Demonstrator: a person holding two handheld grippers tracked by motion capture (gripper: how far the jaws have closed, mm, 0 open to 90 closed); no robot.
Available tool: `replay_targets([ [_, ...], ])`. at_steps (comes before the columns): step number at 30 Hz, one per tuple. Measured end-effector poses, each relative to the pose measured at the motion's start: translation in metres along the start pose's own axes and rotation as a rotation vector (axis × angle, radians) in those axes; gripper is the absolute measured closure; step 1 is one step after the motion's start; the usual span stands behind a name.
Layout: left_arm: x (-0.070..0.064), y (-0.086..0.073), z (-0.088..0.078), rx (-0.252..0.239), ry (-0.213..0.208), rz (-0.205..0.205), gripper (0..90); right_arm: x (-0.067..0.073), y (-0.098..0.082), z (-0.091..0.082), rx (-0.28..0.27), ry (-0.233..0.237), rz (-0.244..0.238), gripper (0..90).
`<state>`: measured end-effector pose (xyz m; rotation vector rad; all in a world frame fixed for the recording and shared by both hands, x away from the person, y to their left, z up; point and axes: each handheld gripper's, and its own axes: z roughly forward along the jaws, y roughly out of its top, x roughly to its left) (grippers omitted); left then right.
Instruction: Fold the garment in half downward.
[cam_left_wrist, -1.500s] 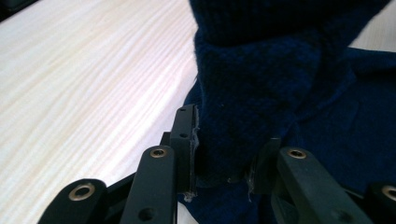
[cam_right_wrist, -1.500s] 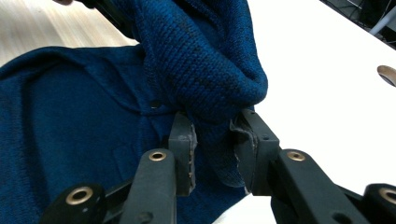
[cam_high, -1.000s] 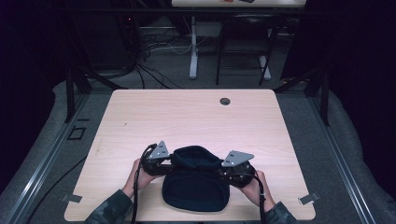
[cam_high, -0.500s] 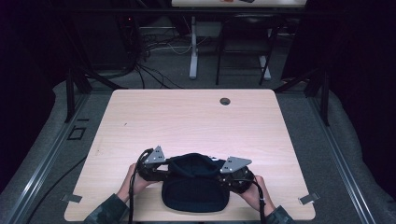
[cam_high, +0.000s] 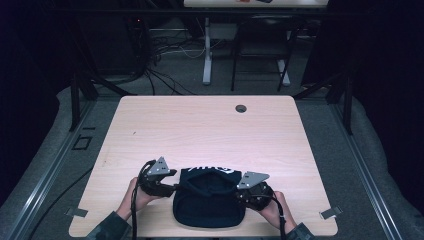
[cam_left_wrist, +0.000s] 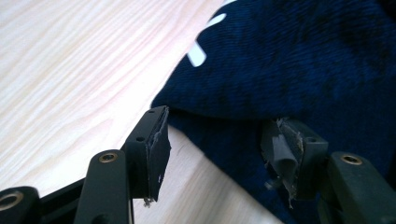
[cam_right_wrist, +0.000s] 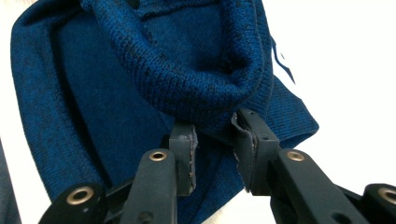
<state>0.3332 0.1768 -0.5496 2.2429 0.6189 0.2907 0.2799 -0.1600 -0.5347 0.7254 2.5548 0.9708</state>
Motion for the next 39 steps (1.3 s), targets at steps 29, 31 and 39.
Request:
replay_targets([
  [29, -0.018, 0.024, 0.006, -0.029, -0.026, -0.062, 35.6, 0.006, -0.011, 0.001, 0.058, 0.029, -0.002, 67.5],
  [31, -0.023, 0.022, 0.012, -0.004, -0.041, -0.056, 35.2, 0.006, -0.012, 0.0, 0.057, 0.031, 0.007, 67.1],
  [39, -0.029, 0.01, 0.025, 0.05, -0.046, -0.052, 33.2, -0.006, -0.019, -0.014, 0.054, 0.033, 0.053, 64.6],
])
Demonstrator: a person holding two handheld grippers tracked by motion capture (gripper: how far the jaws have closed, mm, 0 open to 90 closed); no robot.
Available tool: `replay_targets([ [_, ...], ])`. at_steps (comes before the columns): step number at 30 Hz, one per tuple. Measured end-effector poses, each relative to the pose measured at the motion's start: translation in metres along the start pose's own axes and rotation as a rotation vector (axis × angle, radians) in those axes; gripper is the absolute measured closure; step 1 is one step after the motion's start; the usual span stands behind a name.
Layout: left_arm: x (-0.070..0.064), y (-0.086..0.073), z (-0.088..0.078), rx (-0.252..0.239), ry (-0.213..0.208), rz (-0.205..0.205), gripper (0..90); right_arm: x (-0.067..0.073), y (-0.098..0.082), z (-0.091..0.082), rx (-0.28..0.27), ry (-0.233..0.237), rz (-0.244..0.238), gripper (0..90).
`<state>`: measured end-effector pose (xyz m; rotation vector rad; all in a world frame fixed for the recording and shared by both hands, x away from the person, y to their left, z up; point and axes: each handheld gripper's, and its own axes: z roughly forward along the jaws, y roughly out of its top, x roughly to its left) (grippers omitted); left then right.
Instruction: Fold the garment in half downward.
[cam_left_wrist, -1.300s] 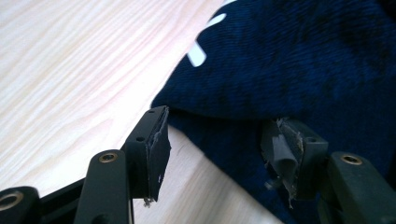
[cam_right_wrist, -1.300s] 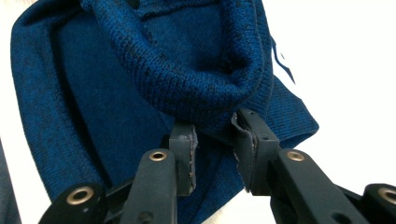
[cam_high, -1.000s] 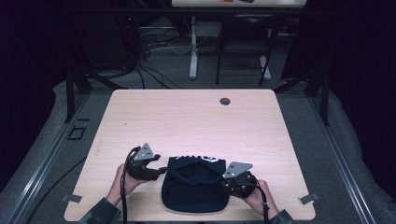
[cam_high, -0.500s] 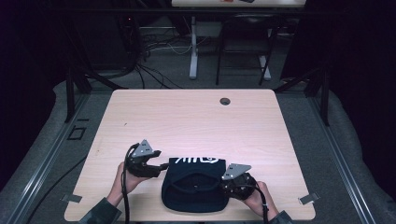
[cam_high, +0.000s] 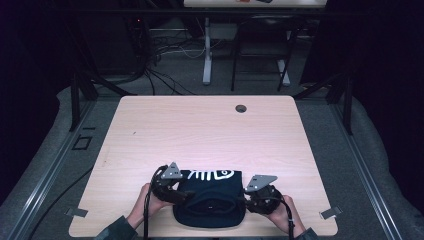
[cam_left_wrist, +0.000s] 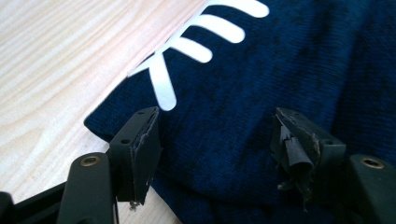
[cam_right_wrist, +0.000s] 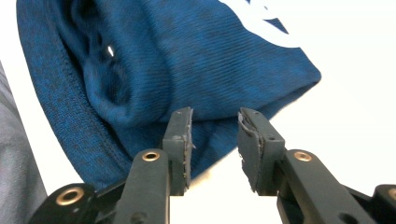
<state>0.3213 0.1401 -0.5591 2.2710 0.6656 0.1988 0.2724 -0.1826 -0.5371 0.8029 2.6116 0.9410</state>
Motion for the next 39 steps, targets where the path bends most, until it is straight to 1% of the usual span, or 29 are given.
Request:
replay_targets([
  [2, 0.0, 0.0, 0.0, -0.002, 0.001, -0.001, 33.2, -0.005, -0.001, -0.007, -0.023, -0.012, 0.021, 63.5],
  [5, 0.0, 0.0, 0.001, 0.0, -0.002, -0.003, 33.0, -0.012, 0.001, -0.014, -0.088, -0.028, 0.065, 62.7],
  [6, 0.0, 0.0, 0.002, -0.001, 0.002, 0.0, 32.9, -0.012, 0.004, -0.014, -0.119, -0.03, 0.084, 61.3],
  [8, -0.001, 0.0, 0.003, 0.004, 0.003, 0.002, 32.6, -0.014, 0.012, -0.01, -0.163, -0.019, 0.113, 58.5],
  [10, -0.001, 0.0, 0.004, 0.007, 0.009, 0.008, 32.3, -0.014, 0.02, -0.001, -0.183, -0.016, 0.122, 56.8],
  [11, -0.001, 0.0, 0.004, 0.009, 0.009, 0.012, 32.3, -0.013, 0.024, 0.004, -0.187, -0.002, 0.123, 55.0],
  [12, -0.002, 0.0, 0.004, 0.01, 0.01, 0.01, 32.2, -0.013, 0.027, 0.01, -0.184, 0.012, 0.128, 53.5],
  [13, -0.002, -0.001, 0.004, 0.007, 0.013, 0.012, 31.9, -0.012, 0.03, 0.016, -0.172, 0.019, 0.124, 51.5],
  [14, -0.002, -0.001, 0.004, 0.01, 0.013, 0.017, 31.9, -0.011, 0.031, 0.021, -0.162, 0.037, 0.126, 47.6],
  [16, -0.002, -0.002, 0.004, 0.011, 0.017, 0.02, 31.6, -0.009, 0.033, 0.031, -0.135, 0.066, 0.123, 44.2],
  [17, -0.002, -0.003, 0.004, 0.016, 0.018, 0.025, 31.3, -0.007, 0.032, 0.035, -0.114, 0.077, 0.115, 41.2],
  [18, -0.003, -0.003, 0.004, 0.014, 0.026, 0.029, 30.7, -0.006, 0.031, 0.038, -0.107, 0.075, 0.118, 39.7],
  [19, -0.003, -0.004, 0.005, 0.019, 0.03, 0.038, 30.0, -0.005, 0.03, 0.04, -0.091, 0.085, 0.109, 38.3],
  [20, -0.005, -0.005, 0.005, 0.033, 0.035, 0.057, 30.0, -0.005, 0.028, 0.042, -0.078, 0.094, 0.109, 35.5],
  [21, -0.006, -0.006, 0.006, 0.032, 0.044, 0.068, 29.0, -0.005, 0.027, 0.044, -0.062, 0.094, 0.111, 32.5],
  [22, -0.008, -0.007, 0.007, 0.035, 0.043, 0.078, 28.8, -0.006, 0.026, 0.045, -0.04, 0.096, 0.103, 30.9],
  [23, -0.009, -0.008, 0.008, 0.036, 0.045, 0.082, 28.7, -0.006, 0.024, 0.046, -0.037, 0.098, 0.101, 27.8],
  [24, -0.009, -0.009, 0.007, 0.036, 0.041, 0.082, 26.8, -0.007, 0.022, 0.047, -0.022, 0.096, 0.101, 21.6],
  [25, -0.008, -0.009, 0.007, 0.036, 0.038, 0.078, 26.8, -0.007, 0.022, 0.047, -0.022, 0.096, 0.101, 21.6],
  [27, -0.006, -0.011, 0.008, 0.034, 0.027, 0.067, 25.8, -0.006, 0.02, 0.049, -0.004, 0.097, 0.084, 18.7],
  [28, -0.006, -0.012, 0.007, 0.036, 0.024, 0.066, 25.0, -0.005, 0.018, 0.051, 0.0, 0.096, 0.085, 18.4],
  [29, -0.005, -0.012, 0.007, 0.034, 0.024, 0.063, 24.8, -0.003, 0.018, 0.053, 0.012, 0.088, 0.074, 18.0],
  [30, -0.005, -0.012, 0.008, 0.036, 0.026, 0.065, 24.5, -0.002, 0.017, 0.053, 0.017, 0.071, 0.055, 17.6],
  [31, -0.005, -0.012, 0.008, 0.038, 0.031, 0.065, 23.6, 0.0, 0.017, 0.054, 0.012, 0.059, 0.051, 17.4],
  [33, -0.003, -0.013, 0.009, 0.039, 0.029, 0.058, 22.2, 0.001, 0.018, 0.054, 0.026, 0.047, 0.034, 15.9],
  [36, -0.001, -0.013, 0.009, 0.047, 0.026, 0.049, 20.3, -0.001, 0.017, 0.055, 0.03, 0.054, 0.038, 14.8],
  [37, 0.0, -0.013, 0.01, 0.05, 0.034, 0.051, 18.3, -0.002, 0.017, 0.056, 0.028, 0.059, 0.042, 14.7],
  [39, 0.002, -0.013, 0.011, 0.051, 0.03, 0.04, 15.7, -0.003, 0.016, 0.057, 0.027, 0.06, 0.046, 14.0],
])
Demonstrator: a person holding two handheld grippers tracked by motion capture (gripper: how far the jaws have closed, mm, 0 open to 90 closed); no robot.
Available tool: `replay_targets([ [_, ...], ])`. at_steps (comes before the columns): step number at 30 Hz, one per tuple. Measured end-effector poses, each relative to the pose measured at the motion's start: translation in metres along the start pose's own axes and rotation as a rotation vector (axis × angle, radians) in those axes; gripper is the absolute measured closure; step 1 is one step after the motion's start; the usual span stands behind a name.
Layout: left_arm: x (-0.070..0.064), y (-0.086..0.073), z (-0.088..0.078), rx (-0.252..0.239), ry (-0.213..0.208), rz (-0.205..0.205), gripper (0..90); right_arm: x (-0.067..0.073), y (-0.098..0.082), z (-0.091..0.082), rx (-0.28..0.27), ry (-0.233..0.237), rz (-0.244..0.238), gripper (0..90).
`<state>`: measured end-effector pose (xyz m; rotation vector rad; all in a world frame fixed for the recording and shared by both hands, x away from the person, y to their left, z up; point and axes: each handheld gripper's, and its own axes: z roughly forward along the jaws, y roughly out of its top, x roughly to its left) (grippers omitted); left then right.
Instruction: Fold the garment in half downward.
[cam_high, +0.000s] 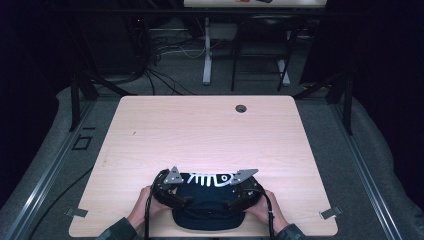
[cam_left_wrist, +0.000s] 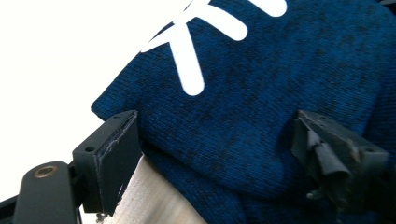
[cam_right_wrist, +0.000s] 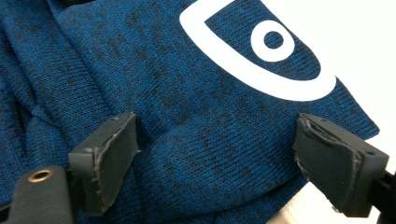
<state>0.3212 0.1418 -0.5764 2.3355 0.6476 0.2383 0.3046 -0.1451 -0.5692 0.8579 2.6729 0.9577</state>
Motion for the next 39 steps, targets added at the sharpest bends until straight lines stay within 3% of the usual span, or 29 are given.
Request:
replay_targets([
  [15, 0.011, 0.007, 0.011, -0.021, 0.009, -0.031, 10.6, -0.017, 0.0, 0.001, 0.003, -0.01, 0.028, 10.5],
  [21, 0.01, 0.007, 0.009, -0.044, 0.018, -0.034, 6.8, -0.017, 0.001, 0.002, 0.006, -0.026, 0.032, 5.7],
  [25, 0.009, 0.008, 0.003, -0.068, 0.012, -0.036, 0.9, -0.019, 0.0, 0.003, -0.001, -0.036, 0.051, 0.0],
  [30, 0.011, 0.009, -0.014, -0.142, 0.018, -0.048, 0.3, -0.019, 0.0, -0.005, -0.06, -0.041, 0.057, 0.0],
  [33, 0.017, 0.005, -0.024, -0.166, 0.046, -0.069, 0.3, -0.018, 0.001, -0.014, -0.083, -0.056, 0.045, 0.0],
  [39, 0.032, -0.01, -0.038, -0.181, 0.106, -0.128, 0.2, -0.024, -0.008, -0.037, -0.133, -0.084, 0.079, 0.0],
])
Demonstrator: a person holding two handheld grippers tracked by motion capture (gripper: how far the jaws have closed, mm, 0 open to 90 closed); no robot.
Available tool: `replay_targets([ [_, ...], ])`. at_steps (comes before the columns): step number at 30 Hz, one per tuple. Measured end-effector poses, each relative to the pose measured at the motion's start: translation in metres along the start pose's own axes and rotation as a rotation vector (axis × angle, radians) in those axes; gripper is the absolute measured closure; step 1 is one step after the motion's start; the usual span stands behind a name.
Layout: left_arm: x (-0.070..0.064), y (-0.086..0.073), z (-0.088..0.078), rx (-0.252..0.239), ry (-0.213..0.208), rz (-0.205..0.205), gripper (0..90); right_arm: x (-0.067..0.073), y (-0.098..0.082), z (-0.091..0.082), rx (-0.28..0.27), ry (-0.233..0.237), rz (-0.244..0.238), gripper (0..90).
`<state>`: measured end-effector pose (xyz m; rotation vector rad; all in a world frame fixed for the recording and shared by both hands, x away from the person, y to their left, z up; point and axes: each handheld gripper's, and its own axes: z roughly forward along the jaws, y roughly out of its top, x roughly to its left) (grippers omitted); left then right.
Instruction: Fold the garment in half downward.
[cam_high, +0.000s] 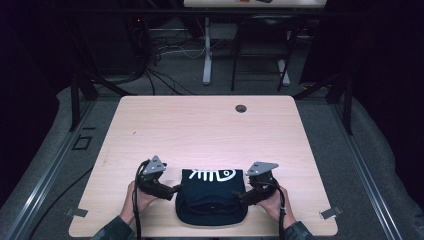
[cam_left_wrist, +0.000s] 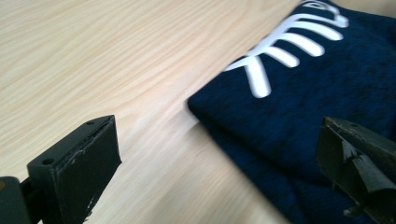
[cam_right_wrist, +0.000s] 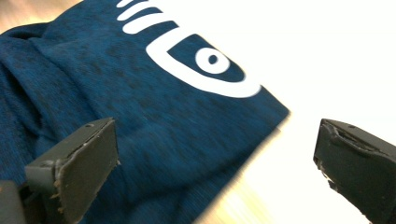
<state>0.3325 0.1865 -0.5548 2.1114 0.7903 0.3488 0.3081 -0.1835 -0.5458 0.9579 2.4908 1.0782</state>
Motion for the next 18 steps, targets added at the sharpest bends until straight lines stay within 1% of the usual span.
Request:
replay_targets([
  [1, 0.003, -0.002, -0.002, -0.004, 0.011, -0.007, 0.3, -0.003, -0.003, -0.004, -0.008, -0.012, 0.012, 0.0],
  [2, 0.005, -0.004, -0.003, -0.005, 0.019, -0.02, 0.3, -0.006, -0.006, -0.007, 0.0, -0.019, 0.019, 0.0],
  [3, 0.007, -0.006, -0.004, -0.003, 0.035, -0.024, 0.2, -0.009, -0.009, -0.01, -0.007, -0.032, 0.035, 0.0],
  [4, 0.008, -0.009, -0.003, 0.01, 0.053, -0.02, 0.2, -0.013, -0.013, -0.013, -0.002, -0.043, 0.042, 0.0],
  [6, 0.01, -0.013, -0.003, 0.034, 0.069, -0.021, 0.3, -0.02, -0.019, -0.018, 0.0, -0.067, 0.068, 0.0],
  [7, 0.012, -0.016, -0.003, 0.041, 0.073, -0.025, 0.3, -0.023, -0.022, -0.019, 0.007, -0.065, 0.08, 0.0],
  [9, 0.016, -0.019, -0.003, 0.049, 0.076, -0.038, 0.3, -0.03, -0.03, -0.021, 0.017, -0.088, 0.101, 0.0],
  [10, 0.018, -0.021, -0.003, 0.054, 0.077, -0.046, 0.3, -0.034, -0.036, -0.022, 0.038, -0.092, 0.118, 0.0],
  [11, 0.02, -0.022, -0.002, 0.066, 0.081, -0.049, 0.3, -0.034, -0.036, -0.022, 0.038, -0.092, 0.118, 0.0],
  [12, 0.02, -0.023, -0.001, 0.07, 0.08, -0.055, 0.3, -0.036, -0.04, -0.021, 0.036, -0.104, 0.125, 0.0],
  [14, 0.022, -0.025, 0.002, 0.089, 0.081, -0.063, 0.3, -0.039, -0.046, -0.018, 0.065, -0.111, 0.139, 0.0],
  [15, 0.023, -0.026, 0.004, 0.097, 0.077, -0.064, 0.3, -0.039, -0.046, -0.018, 0.065, -0.111, 0.139, 0.0],
  [17, 0.023, -0.027, 0.007, 0.114, 0.071, -0.065, 0.3, -0.041, -0.049, -0.016, 0.085, -0.114, 0.134, 0.0],
  [18, 0.024, -0.028, 0.009, 0.119, 0.068, -0.066, 0.4, -0.042, -0.05, -0.015, 0.08, -0.12, 0.132, 0.0],
])
